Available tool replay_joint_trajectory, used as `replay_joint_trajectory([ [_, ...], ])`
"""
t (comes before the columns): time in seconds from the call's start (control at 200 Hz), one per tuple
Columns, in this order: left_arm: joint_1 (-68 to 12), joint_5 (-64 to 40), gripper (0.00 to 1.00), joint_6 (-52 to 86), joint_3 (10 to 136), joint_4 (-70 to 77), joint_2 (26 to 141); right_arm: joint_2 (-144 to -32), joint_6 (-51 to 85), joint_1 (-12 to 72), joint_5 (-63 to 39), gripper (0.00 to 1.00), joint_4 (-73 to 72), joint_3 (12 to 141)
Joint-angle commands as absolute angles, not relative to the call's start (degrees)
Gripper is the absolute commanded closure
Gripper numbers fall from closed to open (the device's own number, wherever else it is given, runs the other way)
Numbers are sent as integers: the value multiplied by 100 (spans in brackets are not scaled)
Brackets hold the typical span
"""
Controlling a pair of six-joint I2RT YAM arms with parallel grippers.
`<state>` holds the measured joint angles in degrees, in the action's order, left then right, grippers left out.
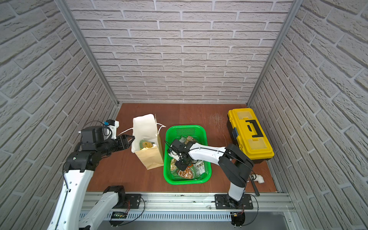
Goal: Place the condiment packets inside the bag
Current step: Pick up the condiment packet from the storage box, then place the condiment packet in the paper bag.
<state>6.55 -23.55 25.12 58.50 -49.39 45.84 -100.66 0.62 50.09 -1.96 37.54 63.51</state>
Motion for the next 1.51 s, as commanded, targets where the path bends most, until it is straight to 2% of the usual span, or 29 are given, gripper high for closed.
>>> replay_joint_trajectory([
  [0.0, 686, -2363, 42, 2443, 5968, -4781, 4575, -9905, 114, 4984, 469, 97, 3782, 6502],
  [0.42, 686, -2381, 43, 2453, 5933, -4764, 4553, -8149, 743, 4891, 715, 97, 3740, 7191],
  [0.76, 686, -2363, 42, 2457, 5889, -4790, 4495, -7741, 1313, 4925, -293, 97, 3361, 8843],
  [0.895, 686, -2360, 42, 2453, 5871, -4797, 4460, -8060, 1741, 5045, -951, 97, 2667, 9435],
  [1.05, 695, -2376, 42, 2461, 5823, -4785, 4416, -8892, 1934, 5355, -1195, 97, 2412, 10430],
  [1.31, 694, -2350, 43, 2463, 5768, -4805, 4334, -10759, 1708, 5630, -478, 97, 3457, 12593],
  [1.5, 708, -2298, 42, 2461, 5742, -4866, 4228, -11495, 1607, 5637, 152, 97, 4025, 12938],
])
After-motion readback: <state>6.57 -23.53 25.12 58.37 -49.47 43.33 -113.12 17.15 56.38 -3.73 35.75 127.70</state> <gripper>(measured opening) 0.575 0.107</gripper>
